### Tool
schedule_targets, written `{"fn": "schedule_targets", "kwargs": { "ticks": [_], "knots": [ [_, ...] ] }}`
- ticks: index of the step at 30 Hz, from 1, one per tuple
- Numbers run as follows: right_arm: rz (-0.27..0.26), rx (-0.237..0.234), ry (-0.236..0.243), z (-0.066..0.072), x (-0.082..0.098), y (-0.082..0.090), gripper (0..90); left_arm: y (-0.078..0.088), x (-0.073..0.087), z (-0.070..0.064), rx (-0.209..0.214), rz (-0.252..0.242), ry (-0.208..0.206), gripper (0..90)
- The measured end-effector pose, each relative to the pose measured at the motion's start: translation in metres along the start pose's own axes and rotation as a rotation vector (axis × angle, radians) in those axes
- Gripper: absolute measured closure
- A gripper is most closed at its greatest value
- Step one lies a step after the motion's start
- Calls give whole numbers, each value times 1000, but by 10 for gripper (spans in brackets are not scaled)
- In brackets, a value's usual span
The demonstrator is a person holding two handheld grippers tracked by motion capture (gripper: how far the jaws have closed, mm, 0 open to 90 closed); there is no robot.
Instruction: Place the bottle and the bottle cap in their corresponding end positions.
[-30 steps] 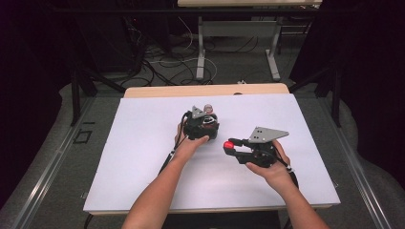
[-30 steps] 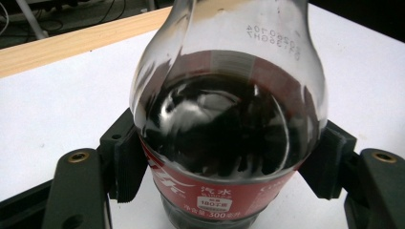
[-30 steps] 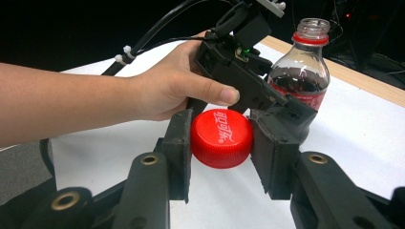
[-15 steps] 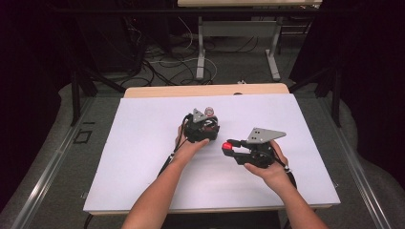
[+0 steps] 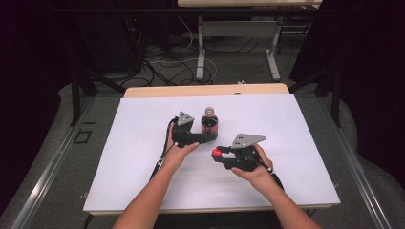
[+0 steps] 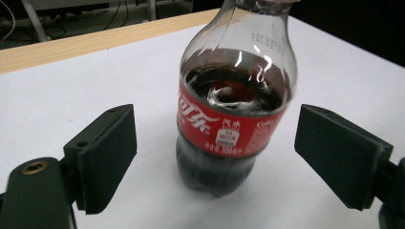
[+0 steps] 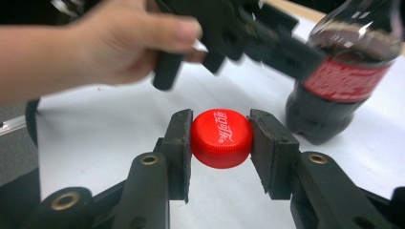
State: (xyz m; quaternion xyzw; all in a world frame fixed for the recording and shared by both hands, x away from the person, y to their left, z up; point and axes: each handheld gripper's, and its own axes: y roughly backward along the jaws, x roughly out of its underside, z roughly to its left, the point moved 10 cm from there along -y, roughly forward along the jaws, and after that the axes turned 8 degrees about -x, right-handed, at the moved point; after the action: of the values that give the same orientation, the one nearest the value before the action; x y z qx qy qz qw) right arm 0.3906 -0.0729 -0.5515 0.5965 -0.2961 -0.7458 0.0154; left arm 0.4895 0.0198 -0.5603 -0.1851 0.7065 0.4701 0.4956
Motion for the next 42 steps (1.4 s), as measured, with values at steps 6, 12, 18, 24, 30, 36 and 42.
{"fn": "schedule_targets", "kwargs": {
  "ticks": [6, 12, 18, 24, 30, 36, 42],
  "knots": [
    [45, -10, -9, -4, 15, -18, 611, 18, 9, 10, -35, 31, 17, 33],
    [53, -7, -28, -7, 27, -28, 611, 37, 22, 16, -53, 45, 41, 6],
    [110, -16, -46, -7, 43, -41, 610, 57, 34, 17, -33, 31, 60, 6],
    [166, -25, -46, -7, 54, -49, 609, 71, 39, 22, -30, 16, 62, 7],
    [187, -16, -25, -7, 60, -53, 599, 75, 39, 25, -34, 10, 70, 8],
    [160, -12, -22, -8, 57, -53, 448, 74, 42, 25, -37, 20, 60, 8],
    [112, 17, -26, -16, 47, -39, 398, 73, 46, 30, -47, 24, 64, 8]
  ]
}}
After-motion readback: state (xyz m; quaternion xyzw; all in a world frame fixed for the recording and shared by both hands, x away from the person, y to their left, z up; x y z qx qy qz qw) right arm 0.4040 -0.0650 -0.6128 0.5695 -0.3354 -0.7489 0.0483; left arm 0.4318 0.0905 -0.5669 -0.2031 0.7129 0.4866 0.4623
